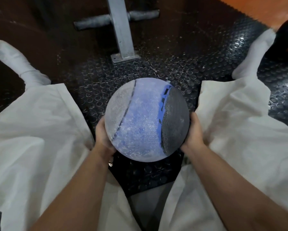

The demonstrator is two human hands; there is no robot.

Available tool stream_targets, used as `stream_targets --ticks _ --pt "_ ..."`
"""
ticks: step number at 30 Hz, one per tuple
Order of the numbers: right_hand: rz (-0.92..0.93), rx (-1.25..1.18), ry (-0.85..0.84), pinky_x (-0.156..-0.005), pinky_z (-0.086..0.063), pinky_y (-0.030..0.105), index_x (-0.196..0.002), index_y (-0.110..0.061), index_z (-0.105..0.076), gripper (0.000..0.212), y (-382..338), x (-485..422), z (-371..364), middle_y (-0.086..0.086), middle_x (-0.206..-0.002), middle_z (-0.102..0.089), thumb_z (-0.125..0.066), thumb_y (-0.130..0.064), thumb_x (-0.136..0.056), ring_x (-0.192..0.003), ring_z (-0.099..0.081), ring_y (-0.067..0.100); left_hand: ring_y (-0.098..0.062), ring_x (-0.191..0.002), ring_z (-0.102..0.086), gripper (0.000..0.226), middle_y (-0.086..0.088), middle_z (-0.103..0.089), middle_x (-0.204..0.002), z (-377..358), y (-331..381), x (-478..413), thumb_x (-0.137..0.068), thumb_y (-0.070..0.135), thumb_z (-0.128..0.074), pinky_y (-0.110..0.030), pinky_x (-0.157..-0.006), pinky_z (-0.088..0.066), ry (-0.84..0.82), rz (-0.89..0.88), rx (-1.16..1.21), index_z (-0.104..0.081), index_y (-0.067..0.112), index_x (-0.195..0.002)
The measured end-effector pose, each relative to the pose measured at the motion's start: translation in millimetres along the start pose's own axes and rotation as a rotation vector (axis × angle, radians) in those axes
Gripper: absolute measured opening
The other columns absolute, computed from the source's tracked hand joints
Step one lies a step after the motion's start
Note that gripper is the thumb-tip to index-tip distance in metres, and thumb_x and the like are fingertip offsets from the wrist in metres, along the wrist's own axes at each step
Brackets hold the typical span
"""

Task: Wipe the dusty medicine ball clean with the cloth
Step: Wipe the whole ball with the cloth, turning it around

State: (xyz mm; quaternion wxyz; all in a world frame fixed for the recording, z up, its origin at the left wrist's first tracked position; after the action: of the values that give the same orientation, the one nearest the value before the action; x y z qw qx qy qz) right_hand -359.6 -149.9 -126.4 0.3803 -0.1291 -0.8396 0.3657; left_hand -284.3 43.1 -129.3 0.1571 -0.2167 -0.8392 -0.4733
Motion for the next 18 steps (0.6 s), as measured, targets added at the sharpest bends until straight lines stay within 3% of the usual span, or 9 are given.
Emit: stream_targets --ticks 2,4,6,9,13,15,16,18 --pt "-0.060 -0.036 -0.019 -0.083 -0.052 0.032 -0.096 -0.017 -0.067 0.031 8.4 -2.8 -4.8 0.008 -0.099 -0.069 -0.046 -0.041 -0.092 -0.093 -0.064 0.025 -0.020 -0.075 -0.073 0.058 -0.007 -0.076 -0.085 1.0 22.5 -5.9 -0.101 0.037 -0.035 -0.031 -0.068 -0.055 -0.021 -0.022 -0.066 -0.080 0.017 -0.072" --pt "-0.077 -0.048 -0.019 -0.085 -0.053 0.034 -0.097 -0.019 -0.069 0.033 13.6 -2.5 -7.2 0.006 -0.103 -0.071 -0.042 -0.038 -0.096 -0.097 -0.065 0.025 -0.026 -0.087 -0.073 0.052 -0.011 -0.075 -0.098 4.0 37.7 -13.2 -0.100 0.045 -0.038 -0.036 -0.078 -0.052 -0.011 -0.038 -0.107 -0.077 0.012 -0.092" --pt "-0.058 -0.052 -0.001 -0.076 -0.053 0.031 -0.090 -0.020 -0.068 0.031 16.1 -1.3 -7.1 0.003 -0.091 -0.071 -0.042 -0.035 -0.097 -0.089 -0.066 0.023 -0.030 -0.094 -0.069 0.050 -0.014 -0.072 -0.102 5.4 44.3 -18.4 -0.098 0.047 -0.039 -0.038 -0.085 -0.051 -0.017 -0.049 -0.189 -0.069 0.007 -0.100" --pt "-0.001 -0.007 0.068 -0.069 -0.050 0.029 -0.082 -0.019 -0.060 0.022 17.3 1.0 -5.6 0.003 -0.080 -0.064 -0.044 -0.029 -0.094 -0.086 -0.062 0.024 -0.028 -0.093 -0.067 0.047 -0.012 -0.071 -0.098 4.1 46.4 -25.0 -0.099 0.046 -0.038 -0.035 -0.083 -0.052 -0.032 -0.021 -0.276 -0.066 0.008 -0.098" --pt "0.128 0.076 0.124 -0.063 -0.042 0.028 -0.072 -0.019 -0.054 0.020 17.2 9.8 -14.4 0.004 -0.071 -0.055 -0.045 -0.020 -0.090 -0.075 -0.052 0.020 -0.018 -0.081 -0.068 0.038 0.001 -0.073 -0.074 -0.7 61.1 -26.8 -0.102 0.032 -0.039 -0.026 -0.071 -0.049 0.182 -0.156 -0.388 -0.068 0.014 -0.086" --pt "0.172 0.088 0.131 -0.066 -0.038 0.030 -0.083 -0.018 -0.054 0.010 17.7 11.3 -20.2 0.006 -0.080 -0.050 -0.048 -0.025 -0.080 -0.077 -0.047 0.020 -0.015 -0.081 -0.066 0.037 0.005 -0.071 -0.072 -1.0 66.3 -23.7 -0.102 0.029 -0.041 -0.024 -0.071 -0.048 0.227 -0.242 -0.443 -0.070 0.018 -0.081" --pt "0.172 0.091 0.137 -0.068 -0.038 0.030 -0.091 -0.018 -0.054 0.017 16.8 13.2 -22.2 0.006 -0.085 -0.050 -0.049 -0.027 -0.077 -0.080 -0.047 0.020 -0.014 -0.080 -0.067 0.038 0.006 -0.071 -0.074 0.0 66.5 -22.5 -0.100 0.031 -0.043 -0.025 -0.074 -0.048 0.205 -0.258 -0.502 -0.072 0.022 -0.077" --pt "0.182 0.119 0.139 -0.066 -0.040 0.028 -0.097 -0.018 -0.052 0.016 13.8 17.3 -26.2 0.008 -0.084 -0.053 -0.051 -0.026 -0.083 -0.079 -0.050 0.020 -0.016 -0.091 -0.068 0.035 0.005 -0.073 -0.084 2.4 67.6 -20.0 -0.093 0.039 -0.050 -0.033 -0.087 -0.049 0.144 -0.286 -0.620 -0.077 0.027 -0.074"
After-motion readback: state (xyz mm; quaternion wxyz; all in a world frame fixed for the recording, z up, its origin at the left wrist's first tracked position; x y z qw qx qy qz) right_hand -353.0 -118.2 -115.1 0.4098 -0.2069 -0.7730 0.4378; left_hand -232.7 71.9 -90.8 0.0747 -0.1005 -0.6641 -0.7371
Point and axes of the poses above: each hand's wrist, its own x-axis away from the middle knuckle, its own z-axis out of the back of the hand, y = z × x, the point moved 1 cm from there along -x, towards the middle knuckle
